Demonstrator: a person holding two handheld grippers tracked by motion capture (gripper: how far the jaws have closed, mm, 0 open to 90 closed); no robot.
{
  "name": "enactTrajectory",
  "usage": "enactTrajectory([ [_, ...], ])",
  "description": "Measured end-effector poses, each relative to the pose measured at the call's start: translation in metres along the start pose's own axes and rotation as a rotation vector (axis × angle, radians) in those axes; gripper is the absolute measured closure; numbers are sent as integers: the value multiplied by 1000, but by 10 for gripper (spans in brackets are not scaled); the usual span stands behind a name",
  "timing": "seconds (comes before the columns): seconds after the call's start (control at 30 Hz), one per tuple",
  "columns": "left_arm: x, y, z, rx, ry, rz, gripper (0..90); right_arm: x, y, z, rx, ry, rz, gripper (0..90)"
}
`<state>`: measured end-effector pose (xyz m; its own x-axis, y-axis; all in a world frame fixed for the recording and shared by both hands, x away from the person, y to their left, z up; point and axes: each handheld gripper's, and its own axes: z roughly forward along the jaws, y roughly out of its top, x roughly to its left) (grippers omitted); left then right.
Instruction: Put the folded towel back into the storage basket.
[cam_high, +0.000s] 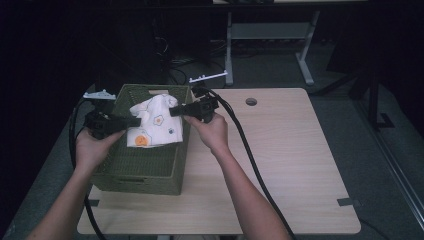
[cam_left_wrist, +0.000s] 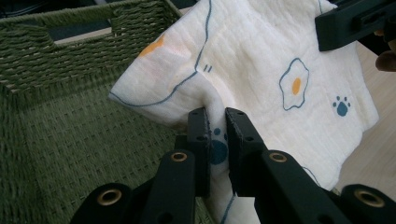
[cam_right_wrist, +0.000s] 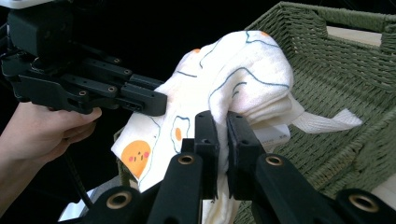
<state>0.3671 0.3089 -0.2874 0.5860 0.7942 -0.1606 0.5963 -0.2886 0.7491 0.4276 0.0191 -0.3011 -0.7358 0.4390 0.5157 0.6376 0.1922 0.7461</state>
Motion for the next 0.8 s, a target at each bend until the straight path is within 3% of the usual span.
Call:
enactTrajectory([
  [0.8, 23, -18, 2, 59, 25, -8, 808, -2, -9, 38, 41, -5, 8, 840],
])
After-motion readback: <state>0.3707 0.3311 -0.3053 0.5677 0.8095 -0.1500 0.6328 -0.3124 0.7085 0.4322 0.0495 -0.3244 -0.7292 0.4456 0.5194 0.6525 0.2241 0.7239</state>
